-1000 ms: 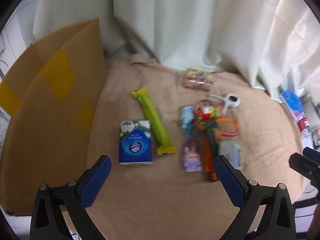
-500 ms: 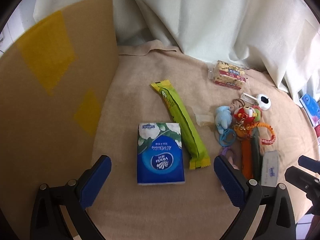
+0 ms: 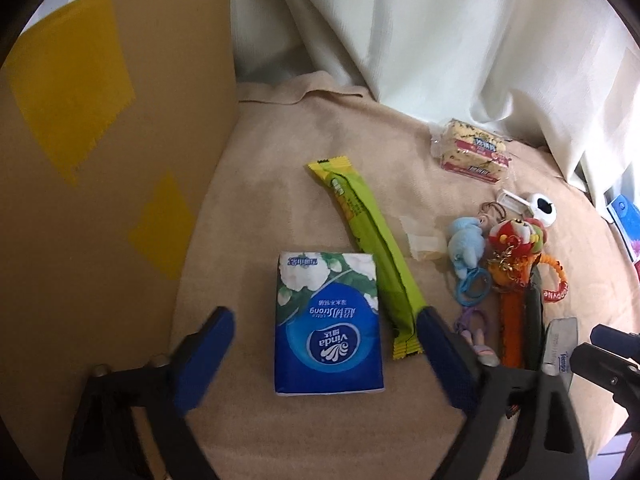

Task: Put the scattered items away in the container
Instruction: 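Grasp the blue Vinda tissue pack with left gripper while right grasps Tempo pack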

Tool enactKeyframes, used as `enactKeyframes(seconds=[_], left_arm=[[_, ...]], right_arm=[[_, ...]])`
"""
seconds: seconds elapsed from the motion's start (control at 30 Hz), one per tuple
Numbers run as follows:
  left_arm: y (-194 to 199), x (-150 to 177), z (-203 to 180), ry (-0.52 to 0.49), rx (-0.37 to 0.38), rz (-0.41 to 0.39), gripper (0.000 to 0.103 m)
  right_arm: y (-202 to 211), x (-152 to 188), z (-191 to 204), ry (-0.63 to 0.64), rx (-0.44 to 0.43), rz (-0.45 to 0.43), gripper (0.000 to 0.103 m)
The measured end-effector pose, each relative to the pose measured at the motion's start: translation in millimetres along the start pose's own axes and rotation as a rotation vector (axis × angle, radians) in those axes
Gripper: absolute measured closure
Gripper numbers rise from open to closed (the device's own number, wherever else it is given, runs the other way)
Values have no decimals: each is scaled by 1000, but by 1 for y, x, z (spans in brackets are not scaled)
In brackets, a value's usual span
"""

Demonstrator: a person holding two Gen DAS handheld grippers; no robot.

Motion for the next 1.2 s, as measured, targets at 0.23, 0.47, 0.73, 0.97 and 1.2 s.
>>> enactKeyframes(seconds=[0.23,0.47,0.73,0.97,1.2], left_arm=[[-10,4,6,2,16,37,30],[-19,6,-2,-61,-26,30,30],[-18,5,2,-49,-26,12,44],[-16,4,6,-32,-8,5,49],[8,-3,7,-14,16,-20,49]], right_arm=[[-4,-1,1,-9,-14,20,20],[-7,-1,-2,-29,-26,32,20],[-12,2,-6,-104,-102,42,29],[-2,2,-6,-121,-140,15,35],[21,-5,-2,-80,-112,-34,35]])
Point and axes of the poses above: each gripper's, at about its wrist camera, not at the fingertips, and y roughly against the way its jaws point, z to its left, x to its underside, the point moved 7 cm from there along -y, roughly the way its jaws point, and after that the axes turned 15 degrees about -x, right-handed, at the moved point
